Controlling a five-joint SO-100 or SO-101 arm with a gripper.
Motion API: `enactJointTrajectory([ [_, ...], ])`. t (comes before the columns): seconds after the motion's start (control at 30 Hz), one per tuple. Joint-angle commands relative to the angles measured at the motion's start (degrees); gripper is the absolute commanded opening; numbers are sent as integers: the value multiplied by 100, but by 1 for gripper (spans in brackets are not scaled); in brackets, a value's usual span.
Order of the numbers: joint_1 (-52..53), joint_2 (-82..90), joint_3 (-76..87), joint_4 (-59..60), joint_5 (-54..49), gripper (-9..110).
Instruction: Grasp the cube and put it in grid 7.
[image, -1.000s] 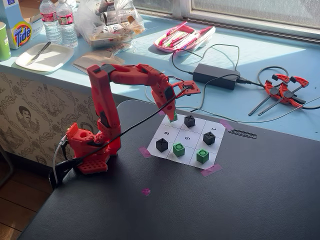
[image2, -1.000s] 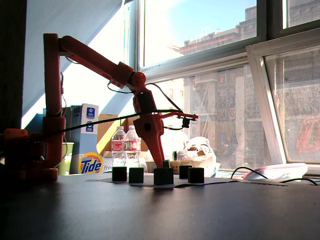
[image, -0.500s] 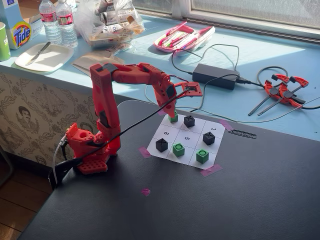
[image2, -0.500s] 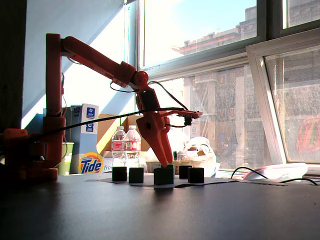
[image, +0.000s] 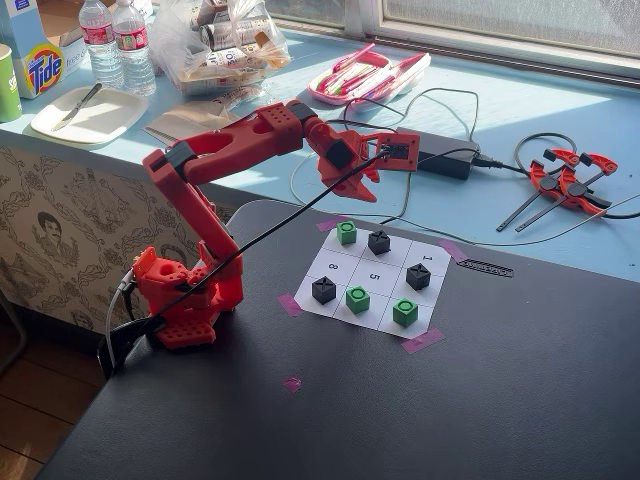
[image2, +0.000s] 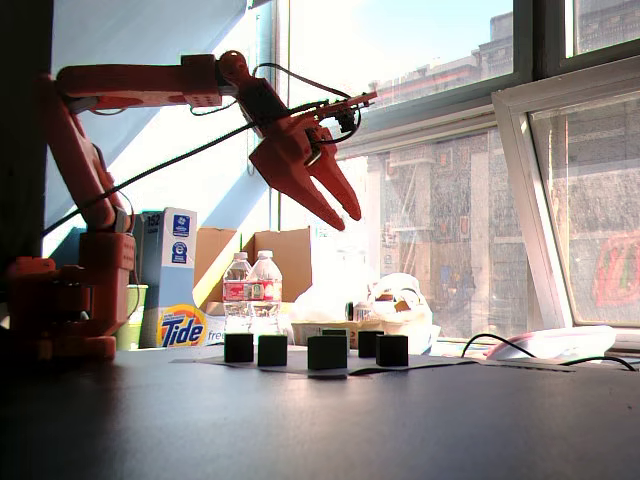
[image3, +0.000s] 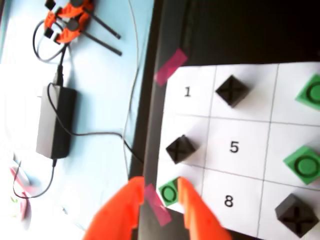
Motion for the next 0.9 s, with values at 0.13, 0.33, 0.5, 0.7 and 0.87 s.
enactJointTrajectory([
  [0.13,1626,2435,984,721,765,3],
  [0.33,2769,4553,2971,580,1178,0],
  [0.5,3445,5476,3946,888,2101,0],
  [0.7,3973,5801,4711,817,2777,0],
  [0.87,4289,6100,5326,519,2760,0],
])
